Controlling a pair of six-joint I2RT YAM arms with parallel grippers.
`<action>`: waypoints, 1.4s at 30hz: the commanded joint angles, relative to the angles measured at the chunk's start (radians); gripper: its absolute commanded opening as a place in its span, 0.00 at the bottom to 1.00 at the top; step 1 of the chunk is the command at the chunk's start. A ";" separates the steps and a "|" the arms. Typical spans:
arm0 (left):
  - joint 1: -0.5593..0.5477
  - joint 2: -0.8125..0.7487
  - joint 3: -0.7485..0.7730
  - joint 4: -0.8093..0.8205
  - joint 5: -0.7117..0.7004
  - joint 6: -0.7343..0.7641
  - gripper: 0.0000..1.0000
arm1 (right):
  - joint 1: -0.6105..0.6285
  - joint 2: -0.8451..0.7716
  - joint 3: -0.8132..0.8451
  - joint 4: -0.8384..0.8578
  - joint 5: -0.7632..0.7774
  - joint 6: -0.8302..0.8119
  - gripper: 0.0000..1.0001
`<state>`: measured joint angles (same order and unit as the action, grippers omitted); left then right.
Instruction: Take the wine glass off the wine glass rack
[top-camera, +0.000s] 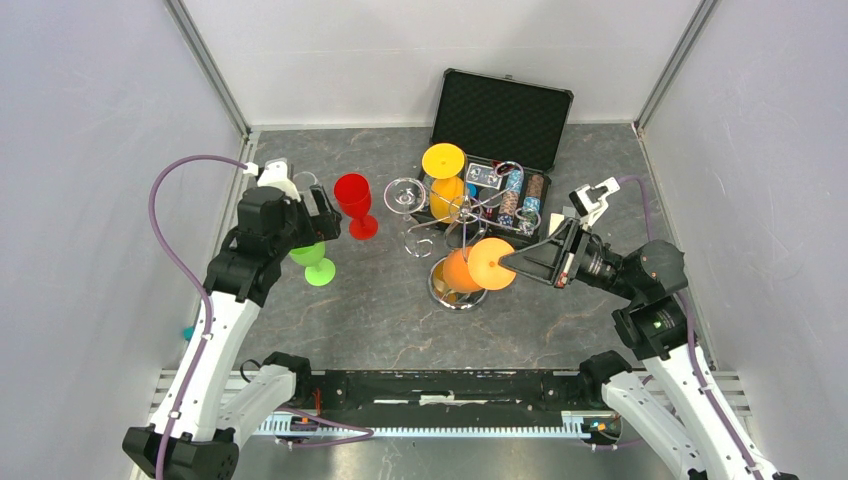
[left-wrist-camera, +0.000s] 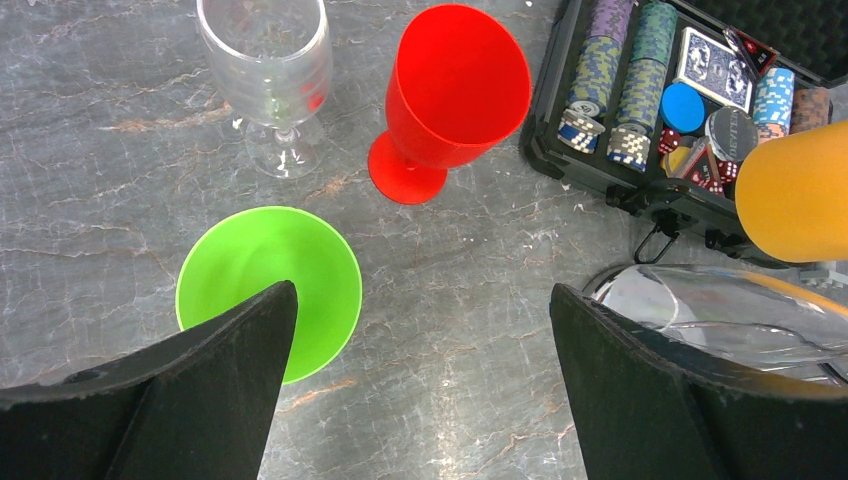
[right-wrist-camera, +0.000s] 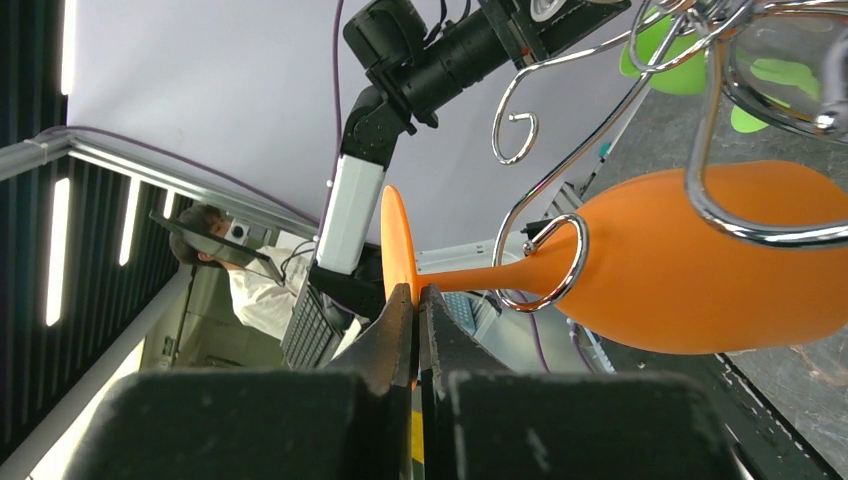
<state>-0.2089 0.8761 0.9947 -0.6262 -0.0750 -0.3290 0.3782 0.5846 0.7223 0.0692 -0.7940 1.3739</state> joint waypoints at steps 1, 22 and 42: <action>0.003 0.001 0.012 0.017 0.003 0.035 1.00 | 0.012 0.006 0.042 0.024 -0.042 -0.031 0.00; 0.003 -0.005 0.010 0.017 0.005 0.033 1.00 | 0.088 0.047 0.007 0.055 0.249 -0.070 0.00; 0.003 -0.048 0.033 0.044 -0.004 0.010 1.00 | 0.088 -0.120 0.140 -0.319 0.559 -0.120 0.00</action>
<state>-0.2089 0.8455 0.9947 -0.6247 -0.0772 -0.3290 0.4690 0.4767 0.8104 -0.2005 -0.2798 1.2800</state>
